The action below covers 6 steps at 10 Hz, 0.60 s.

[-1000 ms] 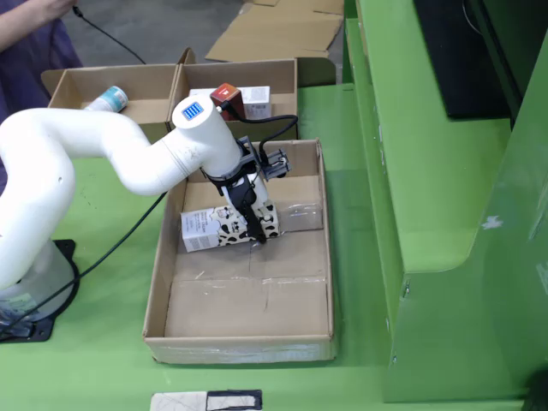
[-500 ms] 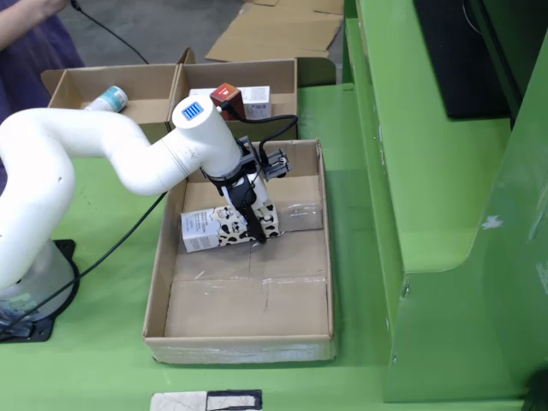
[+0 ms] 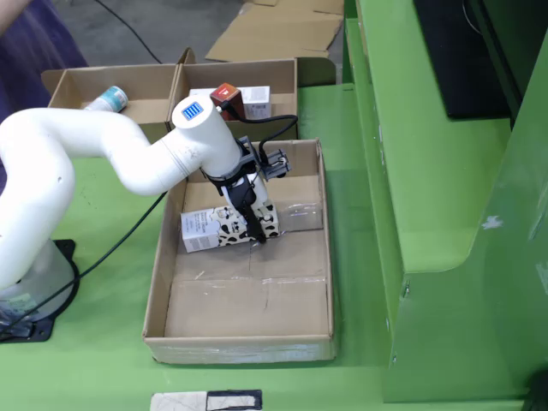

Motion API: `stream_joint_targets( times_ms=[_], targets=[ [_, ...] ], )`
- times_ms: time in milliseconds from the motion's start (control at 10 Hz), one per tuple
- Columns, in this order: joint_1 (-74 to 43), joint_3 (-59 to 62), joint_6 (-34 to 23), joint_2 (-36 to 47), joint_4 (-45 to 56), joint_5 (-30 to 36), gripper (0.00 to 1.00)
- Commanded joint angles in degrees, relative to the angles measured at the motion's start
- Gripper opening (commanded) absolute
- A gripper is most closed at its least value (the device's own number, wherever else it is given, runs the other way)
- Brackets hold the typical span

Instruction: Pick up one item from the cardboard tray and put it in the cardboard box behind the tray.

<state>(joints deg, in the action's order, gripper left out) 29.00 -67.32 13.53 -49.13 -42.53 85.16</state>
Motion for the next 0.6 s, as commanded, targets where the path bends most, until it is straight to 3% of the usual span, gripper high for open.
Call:
stream_joint_targets(
  times_ms=[0,200,500],
  targets=[
    [0.04,-9.6,2.07,18.03,2.69,-2.15,0.0],
    [1.09,-13.94,3.38,30.5,8.55,-3.33,0.0],
    [2.86,-12.54,3.99,40.12,16.68,-5.34,0.0]
  ],
)
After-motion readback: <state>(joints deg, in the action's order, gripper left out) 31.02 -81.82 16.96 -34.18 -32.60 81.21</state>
